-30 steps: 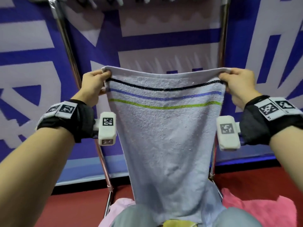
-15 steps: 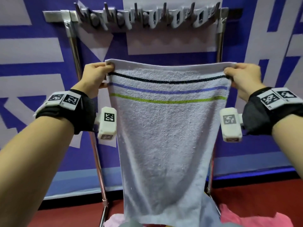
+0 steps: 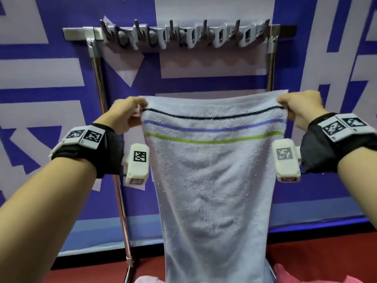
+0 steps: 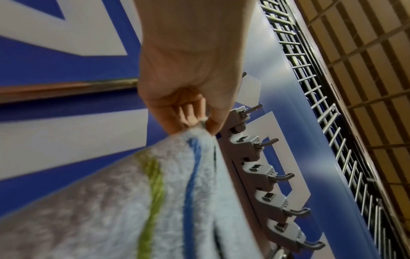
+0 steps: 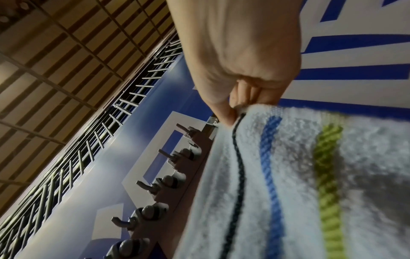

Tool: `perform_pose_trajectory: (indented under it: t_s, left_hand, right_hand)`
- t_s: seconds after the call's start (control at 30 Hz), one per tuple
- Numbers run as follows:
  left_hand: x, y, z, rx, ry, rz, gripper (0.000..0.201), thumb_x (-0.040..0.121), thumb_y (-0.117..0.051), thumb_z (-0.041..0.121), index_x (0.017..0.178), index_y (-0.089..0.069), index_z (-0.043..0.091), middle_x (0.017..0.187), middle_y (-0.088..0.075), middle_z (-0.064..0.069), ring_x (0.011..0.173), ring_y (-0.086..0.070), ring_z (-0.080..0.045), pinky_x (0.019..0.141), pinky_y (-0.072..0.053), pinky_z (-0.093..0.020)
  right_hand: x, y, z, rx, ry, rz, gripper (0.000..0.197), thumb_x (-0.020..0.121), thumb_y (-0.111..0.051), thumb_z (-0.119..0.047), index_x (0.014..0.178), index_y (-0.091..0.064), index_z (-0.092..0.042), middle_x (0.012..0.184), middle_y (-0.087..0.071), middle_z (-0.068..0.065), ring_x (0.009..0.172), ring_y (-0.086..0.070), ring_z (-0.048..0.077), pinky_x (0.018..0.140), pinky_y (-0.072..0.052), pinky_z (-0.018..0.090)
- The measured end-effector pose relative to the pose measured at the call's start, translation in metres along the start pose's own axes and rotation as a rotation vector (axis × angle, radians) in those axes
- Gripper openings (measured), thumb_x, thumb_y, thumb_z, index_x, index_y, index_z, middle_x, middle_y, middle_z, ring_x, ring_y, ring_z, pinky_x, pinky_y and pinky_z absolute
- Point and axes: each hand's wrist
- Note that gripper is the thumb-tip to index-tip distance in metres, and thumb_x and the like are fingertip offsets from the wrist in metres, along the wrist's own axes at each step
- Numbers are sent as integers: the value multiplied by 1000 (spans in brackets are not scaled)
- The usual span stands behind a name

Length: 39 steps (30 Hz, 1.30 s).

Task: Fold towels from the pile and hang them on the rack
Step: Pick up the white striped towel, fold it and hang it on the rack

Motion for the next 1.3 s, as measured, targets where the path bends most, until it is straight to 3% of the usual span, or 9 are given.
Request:
perform_pose_trajectory:
  t_s: [0.1,0.23,0.5,0.7,0.8,0.9,0.97,1.1,1.3]
  left_hand:
    - [-1,-16,-12,16,137,-83,26,89,-49,9,65,-44,16,53,-35,1,42,-36,-7,39,-38,-13]
    - [-13,-55,-25,-22,184,-165,25,92,-41,-1,70,-51,6,40,-39,1,31,-36,-6,35,-44,-14]
    - [-46,-135,-35,108,91,-302,23,86,-45,-9,65,-53,-2,51,-52,-8,46,-55,-17,58,-57,-29]
    - [-58,-145,-43,123,5,-320,23,94,-50,5,77,-61,-6,69,-56,-14,45,-59,-8,47,-53,-18]
    - [-56,-147,-44,182,-36,-306,22,92,-50,4,95,-65,-12,80,-60,-19,55,-62,-13,48,-54,-18]
    - [-61,-149,-39,253,-49,-351,20,93,-51,4,90,-65,-10,75,-61,-15,52,-63,-9,47,-52,-15]
    - [-64,-150,-36,251,2,-391,17,93,-48,2,82,-59,-4,72,-57,-13,55,-62,-12,48,-54,-17]
    - [-64,-144,-27,79,244,-591,10,76,-33,8,73,-43,11,77,-38,-14,64,-38,-21,65,-47,-29]
    - [-51,-133,-25,79,286,-794,51,87,-14,37,97,-50,2,99,-44,-17,95,-42,-27,92,-37,-49]
  right_hand:
    - [-4,-4,13,29,-158,-62,14,82,-61,4,93,-59,-3,79,-60,9,60,-59,13,40,-50,20]
    - [-18,-24,28,-35,-194,-105,9,81,-58,9,79,-55,1,65,-51,9,44,-54,12,33,-45,18]
    - [-52,-75,45,-341,51,-288,25,78,-56,-1,54,-50,-9,56,-45,6,68,-52,22,69,-53,44]
    - [-72,-77,55,-349,265,-314,42,79,-60,-10,39,-46,-11,46,-33,1,50,-31,14,47,-28,22]
    - [-78,-75,53,-357,347,-283,31,80,-64,-16,53,-65,0,50,-48,7,50,-40,12,48,-35,22]
    - [-82,-75,53,-387,374,-282,24,81,-66,-19,65,-74,-3,59,-66,14,54,-54,14,51,-47,28]
    - [-82,-75,55,-429,370,-292,27,82,-61,-15,60,-70,-1,54,-58,18,50,-47,18,47,-44,31]
    - [-83,-72,57,-489,374,-366,43,79,-51,-5,40,-34,-14,40,-25,-2,47,-29,16,49,-29,26]
    - [-86,-69,51,-499,400,-379,28,81,-60,-12,59,-64,4,44,-44,6,43,-39,17,48,-37,26]
Point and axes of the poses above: each hand's wrist, its own x-axis towards the middle knuckle, its own y-axis out of the back of the hand, z = x × y
